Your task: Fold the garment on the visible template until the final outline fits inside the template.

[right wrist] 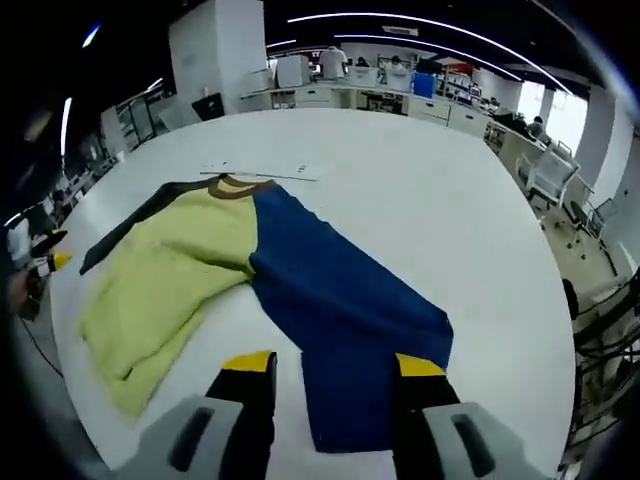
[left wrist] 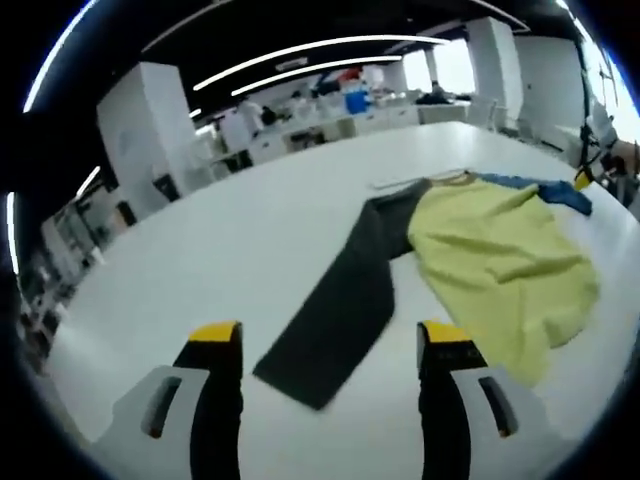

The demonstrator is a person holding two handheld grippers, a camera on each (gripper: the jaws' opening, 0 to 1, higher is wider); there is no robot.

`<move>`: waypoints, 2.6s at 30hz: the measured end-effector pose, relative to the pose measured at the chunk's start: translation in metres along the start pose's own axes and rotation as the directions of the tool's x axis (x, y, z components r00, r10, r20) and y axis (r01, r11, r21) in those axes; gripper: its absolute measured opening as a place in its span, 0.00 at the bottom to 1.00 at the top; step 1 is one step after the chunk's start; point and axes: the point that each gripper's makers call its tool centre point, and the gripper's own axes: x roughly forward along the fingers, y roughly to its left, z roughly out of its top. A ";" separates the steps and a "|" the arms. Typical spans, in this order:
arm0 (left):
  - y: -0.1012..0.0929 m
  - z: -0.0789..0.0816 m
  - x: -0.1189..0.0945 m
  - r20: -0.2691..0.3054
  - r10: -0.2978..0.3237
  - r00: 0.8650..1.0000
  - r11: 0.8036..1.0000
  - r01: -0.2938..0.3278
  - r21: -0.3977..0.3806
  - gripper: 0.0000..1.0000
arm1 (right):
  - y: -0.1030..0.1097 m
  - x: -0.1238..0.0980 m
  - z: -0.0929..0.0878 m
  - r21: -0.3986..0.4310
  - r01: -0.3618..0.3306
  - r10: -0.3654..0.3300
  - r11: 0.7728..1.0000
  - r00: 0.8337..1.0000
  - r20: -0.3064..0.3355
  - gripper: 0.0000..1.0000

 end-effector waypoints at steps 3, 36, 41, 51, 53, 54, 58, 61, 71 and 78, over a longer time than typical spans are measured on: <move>-0.022 -0.001 -0.005 -0.008 -0.071 0.997 0.997 0.071 -0.034 0.73 | 0.007 -0.001 -0.008 -0.025 -0.010 0.009 1.000 1.000 -0.018 0.42; -0.093 0.010 -0.048 -0.016 -0.335 0.942 0.941 0.333 -0.057 0.99 | 0.005 0.005 -0.059 -0.084 -0.033 0.019 0.996 0.987 -0.161 0.14; -0.098 0.017 -0.055 -0.007 -0.360 0.933 0.931 0.359 -0.065 0.99 | 0.003 0.005 -0.060 -0.090 -0.024 0.010 0.996 0.988 -0.156 0.11; -0.104 0.025 -0.061 0.012 -0.388 0.922 0.918 0.388 -0.082 0.99 | -0.002 0.003 -0.060 -0.028 -0.033 0.029 0.999 0.990 -0.141 0.01; -0.107 0.025 -0.061 0.011 -0.399 0.917 0.913 0.398 -0.086 0.99 | -0.003 0.003 -0.059 -0.027 -0.038 0.034 0.999 0.990 -0.140 0.00; -0.107 0.025 -0.062 0.012 -0.402 0.916 0.912 0.401 -0.087 0.99 | -0.004 0.002 -0.057 -0.029 -0.039 0.034 0.999 0.990 -0.133 0.00; -0.109 0.027 -0.063 0.016 -0.409 0.912 0.908 0.408 -0.090 0.99 | -0.017 -0.006 -0.049 -0.006 0.004 -0.004 1.000 0.996 -0.092 0.00; -0.112 0.028 -0.064 0.019 -0.420 0.907 0.902 0.419 -0.105 0.99 | -0.028 -0.013 -0.044 0.017 0.032 -0.031 0.999 0.997 -0.068 0.00; -0.114 0.031 -0.065 0.034 -0.424 0.905 0.899 0.425 -0.101 0.99 | -0.068 -0.032 -0.039 0.069 0.131 -0.129 0.989 0.991 -0.028 0.00; -0.115 0.032 -0.065 0.032 -0.427 0.903 0.898 0.428 -0.101 0.99 | -0.090 -0.040 -0.040 0.085 0.186 -0.185 0.979 0.982 -0.027 0.00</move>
